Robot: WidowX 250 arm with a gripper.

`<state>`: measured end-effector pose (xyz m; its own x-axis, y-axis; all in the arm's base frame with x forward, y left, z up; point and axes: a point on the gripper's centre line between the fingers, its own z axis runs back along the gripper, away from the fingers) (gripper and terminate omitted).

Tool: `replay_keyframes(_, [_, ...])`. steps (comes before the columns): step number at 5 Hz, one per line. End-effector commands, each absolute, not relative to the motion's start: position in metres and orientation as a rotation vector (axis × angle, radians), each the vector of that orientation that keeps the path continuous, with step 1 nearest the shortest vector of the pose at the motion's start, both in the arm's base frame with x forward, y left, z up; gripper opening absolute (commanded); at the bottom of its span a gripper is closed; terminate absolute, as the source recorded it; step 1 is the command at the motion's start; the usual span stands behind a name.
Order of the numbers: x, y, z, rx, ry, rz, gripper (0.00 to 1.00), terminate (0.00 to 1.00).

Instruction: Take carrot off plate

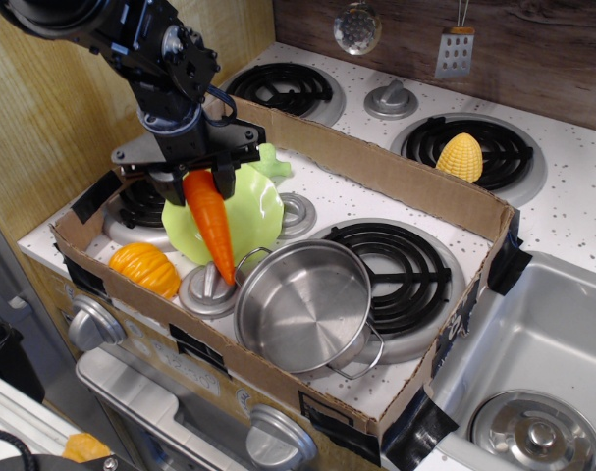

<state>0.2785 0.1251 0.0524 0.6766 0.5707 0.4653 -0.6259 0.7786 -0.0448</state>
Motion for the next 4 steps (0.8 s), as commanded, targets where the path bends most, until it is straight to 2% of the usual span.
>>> replay_keyframes(1, [0.304, 0.147, 0.096, 0.24, -0.595, 0.547, 0.0, 0.0])
replay_keyframes(3, [0.343, 0.119, 0.135, 0.182, -0.373, 0.673, 0.0, 0.0])
replay_keyframes(4, [0.36, 0.094, 0.141, 0.114, -0.303, 0.778, 0.0, 0.0])
